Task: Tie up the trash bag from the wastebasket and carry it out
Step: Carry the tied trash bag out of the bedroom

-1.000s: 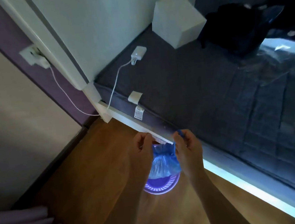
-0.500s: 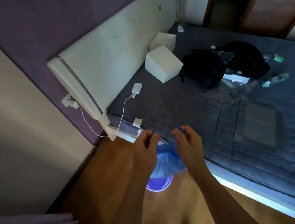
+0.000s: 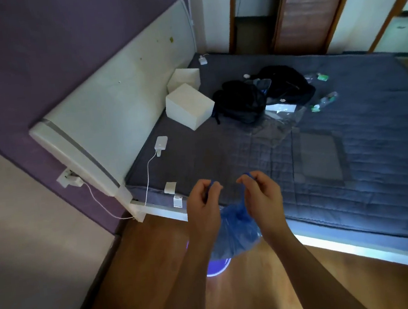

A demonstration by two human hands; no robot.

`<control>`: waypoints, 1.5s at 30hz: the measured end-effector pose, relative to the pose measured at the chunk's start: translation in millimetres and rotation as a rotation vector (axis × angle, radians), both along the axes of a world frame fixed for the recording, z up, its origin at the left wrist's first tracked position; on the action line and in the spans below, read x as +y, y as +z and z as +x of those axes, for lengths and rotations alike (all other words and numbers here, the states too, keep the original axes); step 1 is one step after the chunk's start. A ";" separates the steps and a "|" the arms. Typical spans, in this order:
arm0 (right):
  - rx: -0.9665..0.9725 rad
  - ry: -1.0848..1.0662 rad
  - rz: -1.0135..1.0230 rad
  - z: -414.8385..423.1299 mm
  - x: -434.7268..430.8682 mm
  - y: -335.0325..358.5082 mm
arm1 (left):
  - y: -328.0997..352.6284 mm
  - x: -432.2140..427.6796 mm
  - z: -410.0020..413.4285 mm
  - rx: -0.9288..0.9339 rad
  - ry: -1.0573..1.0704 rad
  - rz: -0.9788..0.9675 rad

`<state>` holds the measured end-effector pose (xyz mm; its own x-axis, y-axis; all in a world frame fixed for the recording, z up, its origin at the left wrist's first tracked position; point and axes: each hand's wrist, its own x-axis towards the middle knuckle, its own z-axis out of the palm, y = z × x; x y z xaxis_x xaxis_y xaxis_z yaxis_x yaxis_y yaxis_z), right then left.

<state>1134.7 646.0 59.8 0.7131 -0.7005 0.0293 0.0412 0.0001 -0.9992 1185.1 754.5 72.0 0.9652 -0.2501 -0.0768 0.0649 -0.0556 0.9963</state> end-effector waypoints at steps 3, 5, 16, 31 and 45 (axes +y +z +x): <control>-0.019 -0.035 0.039 -10.2 -20.3 6.2 | 3.4 -26.9 -2.8 -0.004 -0.068 -0.040; -0.034 -0.085 0.049 -15.5 -39.9 10.9 | 7.3 -50.6 -4.6 0.018 -0.146 -0.099; -0.072 -0.546 0.085 -93.2 -172.1 23.0 | 17.9 -222.0 -51.4 0.112 -0.527 -0.128; -0.020 -1.219 0.109 -305.7 -234.2 4.3 | -2.0 -374.1 -230.6 0.230 -1.066 0.019; 0.081 -1.516 0.127 -383.2 -335.2 -11.7 | -17.2 -527.7 -312.1 0.087 -1.581 0.061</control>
